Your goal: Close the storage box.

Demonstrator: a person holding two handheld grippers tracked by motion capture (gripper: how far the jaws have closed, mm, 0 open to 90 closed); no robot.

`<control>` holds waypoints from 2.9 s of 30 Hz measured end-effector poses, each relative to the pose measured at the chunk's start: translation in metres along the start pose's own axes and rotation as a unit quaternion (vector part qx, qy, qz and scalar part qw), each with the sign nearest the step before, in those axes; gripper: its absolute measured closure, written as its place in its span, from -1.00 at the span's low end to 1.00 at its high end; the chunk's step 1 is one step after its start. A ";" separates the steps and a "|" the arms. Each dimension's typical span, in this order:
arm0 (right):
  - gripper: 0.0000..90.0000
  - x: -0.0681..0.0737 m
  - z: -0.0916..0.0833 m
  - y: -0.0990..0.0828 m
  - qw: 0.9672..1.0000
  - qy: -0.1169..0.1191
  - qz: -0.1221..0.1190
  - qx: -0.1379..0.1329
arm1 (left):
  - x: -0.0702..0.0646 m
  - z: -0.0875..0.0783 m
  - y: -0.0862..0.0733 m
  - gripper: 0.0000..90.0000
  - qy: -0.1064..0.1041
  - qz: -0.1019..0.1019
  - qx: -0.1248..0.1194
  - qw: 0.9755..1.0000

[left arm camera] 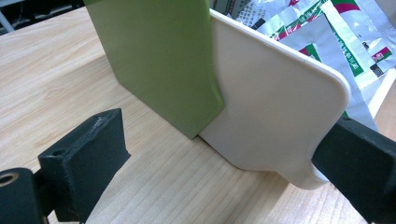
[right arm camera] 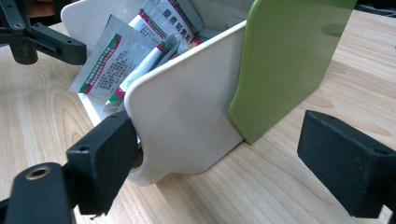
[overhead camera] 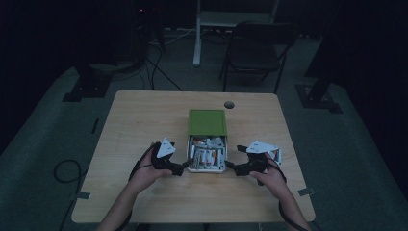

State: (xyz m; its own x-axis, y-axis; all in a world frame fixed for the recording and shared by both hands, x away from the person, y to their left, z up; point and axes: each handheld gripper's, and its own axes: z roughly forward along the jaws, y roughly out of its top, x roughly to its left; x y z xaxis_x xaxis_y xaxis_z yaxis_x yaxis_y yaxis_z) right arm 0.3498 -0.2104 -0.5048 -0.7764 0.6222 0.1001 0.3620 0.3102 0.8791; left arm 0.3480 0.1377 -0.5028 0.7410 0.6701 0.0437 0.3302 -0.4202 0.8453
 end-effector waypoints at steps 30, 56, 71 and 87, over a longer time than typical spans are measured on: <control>-0.74 -0.011 0.006 0.008 0.999 -0.021 0.023 -0.009 | 0.008 0.007 0.010 -0.90 0.012 -0.009 0.000 1.000; -0.74 -0.018 0.015 0.014 0.998 -0.049 0.034 -0.008 | 0.018 0.016 0.013 -0.91 0.021 -0.029 -0.005 0.999; -0.74 -0.023 0.020 0.017 0.997 -0.058 0.040 -0.007 | 0.023 0.020 0.016 -0.91 0.030 -0.028 -0.005 0.999; -0.77 -0.029 0.026 0.021 0.996 -0.073 0.050 -0.007 | 0.028 0.026 0.018 -0.93 0.046 -0.042 -0.009 0.998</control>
State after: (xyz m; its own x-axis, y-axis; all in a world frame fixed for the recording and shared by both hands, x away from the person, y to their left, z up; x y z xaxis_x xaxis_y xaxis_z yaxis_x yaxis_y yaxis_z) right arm 0.3931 -0.2034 -0.5011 -0.6537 0.7474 0.1189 0.4255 0.2330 0.8744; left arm 0.3901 0.1329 -0.5000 0.6543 0.7560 0.0195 0.3783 -0.3495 0.8572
